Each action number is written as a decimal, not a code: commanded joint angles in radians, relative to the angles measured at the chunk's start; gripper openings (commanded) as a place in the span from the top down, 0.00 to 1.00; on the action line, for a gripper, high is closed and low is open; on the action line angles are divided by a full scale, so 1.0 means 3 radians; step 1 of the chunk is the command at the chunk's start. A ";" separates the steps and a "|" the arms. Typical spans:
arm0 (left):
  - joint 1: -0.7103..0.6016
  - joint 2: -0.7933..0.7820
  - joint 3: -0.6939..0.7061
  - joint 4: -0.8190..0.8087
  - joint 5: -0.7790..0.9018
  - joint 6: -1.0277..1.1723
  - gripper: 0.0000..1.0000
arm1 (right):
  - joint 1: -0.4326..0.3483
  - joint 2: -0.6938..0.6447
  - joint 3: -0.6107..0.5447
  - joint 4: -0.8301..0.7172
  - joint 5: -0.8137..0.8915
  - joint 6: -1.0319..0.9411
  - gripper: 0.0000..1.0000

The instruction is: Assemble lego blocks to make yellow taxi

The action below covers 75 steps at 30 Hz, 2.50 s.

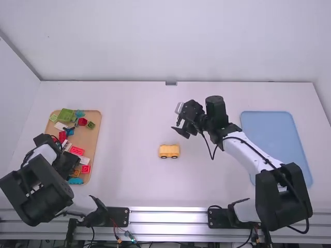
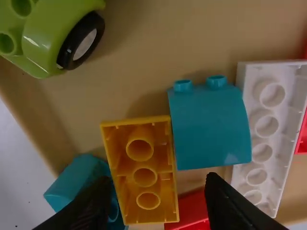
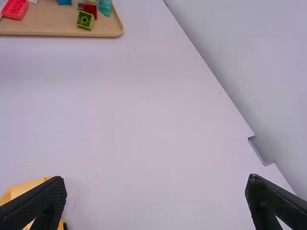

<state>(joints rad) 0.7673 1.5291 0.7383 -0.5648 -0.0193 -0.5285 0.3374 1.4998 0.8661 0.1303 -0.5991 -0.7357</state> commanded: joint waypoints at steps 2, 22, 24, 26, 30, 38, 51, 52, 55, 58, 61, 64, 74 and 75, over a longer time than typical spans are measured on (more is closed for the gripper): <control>-0.0018 0.0041 -0.0028 0.0039 0.0038 -0.0018 0.28 | 0.0013 0.0006 0.0014 -0.0010 -0.0018 0.0022 0.01; -0.0071 0.0041 -0.0286 0.0458 0.0170 -0.0050 0.47 | 0.0019 0.0006 0.0014 0.0100 -0.0018 0.0025 0.01; -0.0071 0.0041 -0.0315 0.0507 0.0146 -0.0086 0.47 | 0.0015 0.0006 0.0014 0.0086 -0.0019 0.0024 0.01; -0.0071 0.0041 -0.0388 0.0622 0.0127 -0.0095 0.44 | 0.0014 0.0006 0.0014 0.0064 -0.0019 0.0036 0.01; -0.0072 0.0041 -0.0389 0.0579 0.0126 -0.0197 0.43 | 0.0013 0.0006 0.0014 0.0078 -0.0020 0.0122 0.01; -0.0072 0.0041 -0.0381 0.0540 0.0219 -0.0198 0.47 | 0.0017 0.0006 0.0014 0.0075 -0.0020 0.0121 0.01; -0.0072 0.0041 -0.0383 0.0556 0.0216 -0.0284 0.57 | 0.0013 0.0006 0.0014 0.0066 -0.0020 0.0122 0.01; -0.0071 0.0041 -0.0383 0.0571 0.0216 -0.0281 0.60 | 0.0013 0.0006 0.0014 0.0066 -0.0020 0.0123 0.01; -0.0071 0.0041 -0.0383 0.0605 0.0216 -0.0284 0.69 | 0.0013 0.0006 0.0013 0.0065 -0.0019 0.0122 0.01; -0.0071 0.0041 -0.0381 0.0615 0.0214 -0.0284 0.70 | 0.0013 0.0006 0.0014 0.0065 -0.0019 0.0137 0.01; -0.0071 0.0039 -0.0380 0.0662 0.0215 -0.0278 0.73 | 0.0013 0.0006 0.0014 0.0071 -0.0017 0.0174 0.01; -0.0070 0.0004 -0.0360 0.0673 0.0264 -0.0225 0.76 | 0.0013 0.0006 0.0014 0.0066 -0.0019 0.0174 0.01; -0.0071 -0.0701 -0.0038 0.0139 0.0481 0.0052 0.90 | 0.0013 0.0006 0.0014 0.0079 -0.0568 0.0174 0.01; -0.0072 -0.0863 -0.0037 0.0159 0.0618 0.0214 0.88 | 0.0014 0.0006 0.0014 0.0094 -0.0688 0.0230 0.01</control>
<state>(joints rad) 0.7506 1.3483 0.7021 -0.5117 0.1143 -0.5385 0.3401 1.4994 0.8661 0.1555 -0.7021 -0.6857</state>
